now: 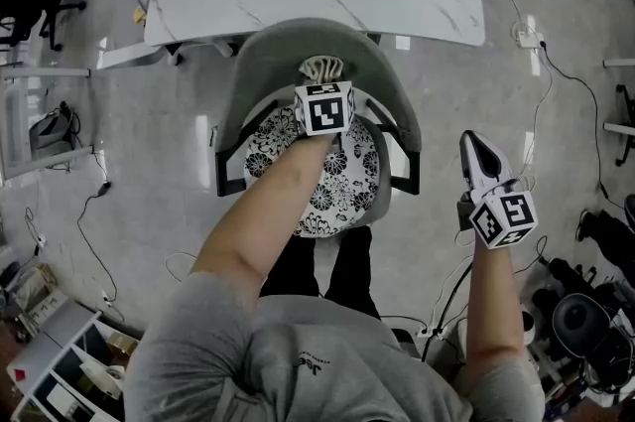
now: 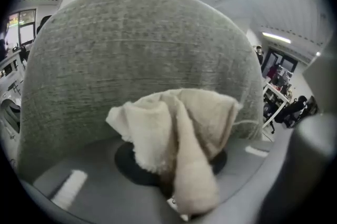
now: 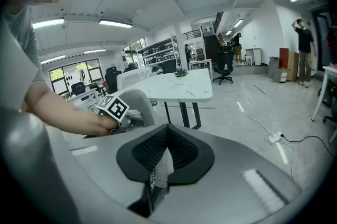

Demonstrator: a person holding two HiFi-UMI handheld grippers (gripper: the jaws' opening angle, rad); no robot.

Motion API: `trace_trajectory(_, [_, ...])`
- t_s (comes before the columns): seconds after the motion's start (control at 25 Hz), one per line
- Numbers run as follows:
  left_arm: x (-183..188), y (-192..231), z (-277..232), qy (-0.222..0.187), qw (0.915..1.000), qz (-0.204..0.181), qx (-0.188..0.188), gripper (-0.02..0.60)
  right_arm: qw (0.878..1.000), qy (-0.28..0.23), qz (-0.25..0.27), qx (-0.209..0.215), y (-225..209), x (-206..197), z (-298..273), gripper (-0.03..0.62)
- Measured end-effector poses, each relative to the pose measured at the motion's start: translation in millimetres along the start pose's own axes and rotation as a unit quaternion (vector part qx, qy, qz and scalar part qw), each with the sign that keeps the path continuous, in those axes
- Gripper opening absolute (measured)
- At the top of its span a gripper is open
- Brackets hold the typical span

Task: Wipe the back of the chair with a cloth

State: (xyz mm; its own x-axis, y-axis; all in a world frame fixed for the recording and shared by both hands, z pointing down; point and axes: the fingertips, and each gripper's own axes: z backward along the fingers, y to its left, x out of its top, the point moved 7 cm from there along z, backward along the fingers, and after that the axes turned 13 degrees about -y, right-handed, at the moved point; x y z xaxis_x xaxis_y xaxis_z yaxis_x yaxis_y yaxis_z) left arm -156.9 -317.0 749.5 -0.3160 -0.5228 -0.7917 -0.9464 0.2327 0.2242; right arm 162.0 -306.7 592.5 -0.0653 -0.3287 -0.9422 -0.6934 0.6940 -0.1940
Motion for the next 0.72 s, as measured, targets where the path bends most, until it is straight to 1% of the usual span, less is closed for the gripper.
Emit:
trace_trajectory(0.16, [4.0,-27.0,-0.6,0.004,0.9994,-0.022,-0.027,0.097,1.0,0.002,0.002,-0.004,-7.6,1.3,3.7,0.002])
trace_trajectory(0.24, [0.7,-36.6,0.6,0.009,0.9978,-0.045,-0.049,0.097,1.0,0.004,0.004,-0.004,-10.0,2.1,3.9,0.002])
trace_trajectory(0.36, [-3.6,-52.3,1.3,0.017,0.9931,-0.08,-0.084,0.097,1.0,0.007,0.008,-0.004,-9.1,4.4,0.1,0.002])
trace_trajectory(0.4, [-4.9,-57.6,2.3,0.02,0.9905,-0.091,-0.102,0.097,1.0,0.007,0.008,-0.004,-7.5,5.6,-2.3,0.001])
trace_trajectory(0.44, [-6.6,-63.3,4.3,0.021,0.9864,-0.101,-0.128,0.097,1.0,0.006,0.009,-0.003,-5.3,6.8,-5.1,0.002])
trace_trajectory(0.52, [-11.4,-74.2,11.8,0.02,0.9746,-0.117,-0.19,0.1,1.0,0.005,0.011,0.001,-0.1,9.0,-11.1,0.002])
trace_trajectory(0.56, [-14.6,-74.8,17.1,0.016,0.9708,-0.118,-0.208,0.1,1.0,0.005,0.013,0.003,3.0,9.8,-13.7,0.002])
trace_trajectory(0.6, [-18.3,-68.5,22.8,0.012,0.9716,-0.111,-0.209,0.101,1.0,0.004,0.014,0.006,6.7,10.5,-16.2,0.002])
trace_trajectory(0.64, [-22.4,-54.5,28.6,0.006,0.9767,-0.096,-0.192,0.101,1.0,0.004,0.014,0.009,10.9,11.1,-18.6,0.002])
trace_trajectory(0.72, [-33.3,-9.3,40.9,0.003,0.991,-0.043,-0.127,0.102,1.0,0.003,0.016,0.015,19.9,12.0,-23.6,0.002])
